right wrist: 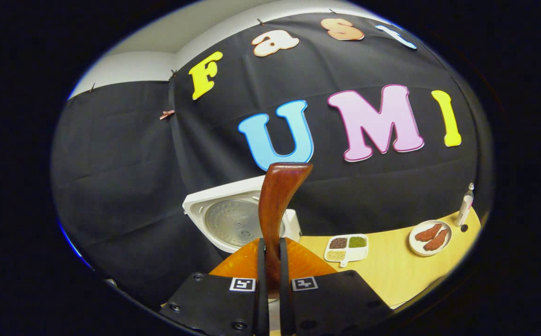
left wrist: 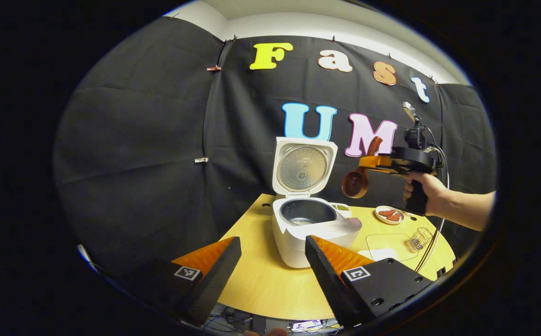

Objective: Close the left gripper, press the button to open the rice cooker; take a wooden spoon from the chopstick holder with the right hand, scoop a spoonful of rice and pour it into the rice cooker, then put the wooden spoon back into the chopstick holder.

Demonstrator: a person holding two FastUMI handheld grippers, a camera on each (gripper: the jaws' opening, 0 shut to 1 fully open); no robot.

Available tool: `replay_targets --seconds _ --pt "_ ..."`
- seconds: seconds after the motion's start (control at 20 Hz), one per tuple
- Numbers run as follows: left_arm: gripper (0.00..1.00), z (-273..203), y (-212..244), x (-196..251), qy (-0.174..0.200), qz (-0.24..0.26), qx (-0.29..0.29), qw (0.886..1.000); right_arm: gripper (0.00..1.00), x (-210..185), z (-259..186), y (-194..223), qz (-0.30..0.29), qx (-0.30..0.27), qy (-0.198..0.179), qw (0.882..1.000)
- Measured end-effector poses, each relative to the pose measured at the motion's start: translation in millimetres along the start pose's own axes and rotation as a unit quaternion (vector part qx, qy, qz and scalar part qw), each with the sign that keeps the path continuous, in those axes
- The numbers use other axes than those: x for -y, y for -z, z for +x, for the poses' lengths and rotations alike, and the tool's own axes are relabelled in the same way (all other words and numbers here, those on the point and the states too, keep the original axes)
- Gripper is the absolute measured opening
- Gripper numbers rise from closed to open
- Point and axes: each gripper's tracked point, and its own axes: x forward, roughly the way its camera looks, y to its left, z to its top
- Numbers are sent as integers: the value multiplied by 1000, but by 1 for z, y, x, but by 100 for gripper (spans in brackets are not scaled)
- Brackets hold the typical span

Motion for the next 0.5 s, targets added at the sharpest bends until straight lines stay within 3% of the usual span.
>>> replay_targets --seconds 0.5 --pt "95 -2 -12 48 31 3 3 1000 13 140 -129 -44 9 47 87 995"
